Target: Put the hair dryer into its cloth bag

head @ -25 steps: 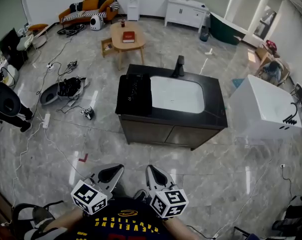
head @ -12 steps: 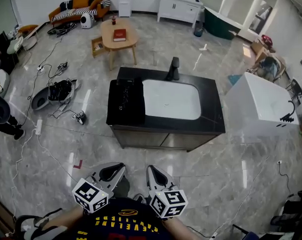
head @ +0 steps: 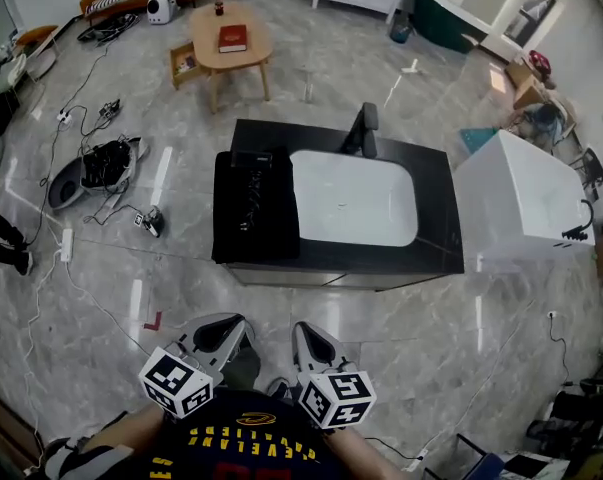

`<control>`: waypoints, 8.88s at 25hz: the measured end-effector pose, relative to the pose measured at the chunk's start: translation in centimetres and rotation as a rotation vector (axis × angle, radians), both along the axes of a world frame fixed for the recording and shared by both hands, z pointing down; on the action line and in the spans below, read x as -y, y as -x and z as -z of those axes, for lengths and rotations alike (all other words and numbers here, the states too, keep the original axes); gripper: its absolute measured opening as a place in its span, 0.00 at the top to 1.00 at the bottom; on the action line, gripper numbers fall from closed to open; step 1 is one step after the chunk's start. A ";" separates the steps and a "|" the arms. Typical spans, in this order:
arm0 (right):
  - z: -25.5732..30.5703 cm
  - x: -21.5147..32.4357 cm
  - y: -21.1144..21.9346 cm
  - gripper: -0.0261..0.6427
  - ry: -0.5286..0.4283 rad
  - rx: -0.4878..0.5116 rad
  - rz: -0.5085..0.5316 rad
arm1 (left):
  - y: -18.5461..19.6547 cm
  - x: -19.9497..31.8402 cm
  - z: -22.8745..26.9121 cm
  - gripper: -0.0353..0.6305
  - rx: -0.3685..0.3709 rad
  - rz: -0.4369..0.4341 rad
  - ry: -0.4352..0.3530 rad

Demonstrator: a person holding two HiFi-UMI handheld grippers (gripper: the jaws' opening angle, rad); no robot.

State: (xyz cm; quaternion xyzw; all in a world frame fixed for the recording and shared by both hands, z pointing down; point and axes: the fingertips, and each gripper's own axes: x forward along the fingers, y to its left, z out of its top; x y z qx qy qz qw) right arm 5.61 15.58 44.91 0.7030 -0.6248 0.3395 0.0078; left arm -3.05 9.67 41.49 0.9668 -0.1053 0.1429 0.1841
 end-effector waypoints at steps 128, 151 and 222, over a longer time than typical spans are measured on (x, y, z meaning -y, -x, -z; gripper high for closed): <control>-18.2 19.9 -1.1 0.94 0.343 -0.442 1.255 | 3.8 -0.4 -22.7 0.59 0.582 0.105 0.154; -13.0 20.3 0.8 0.94 0.240 -0.190 1.176 | -0.4 7.0 -24.7 0.59 0.591 0.235 0.228; -10.5 20.8 -0.4 0.94 0.179 0.115 0.996 | -5.8 14.9 -18.6 0.79 0.326 0.447 0.104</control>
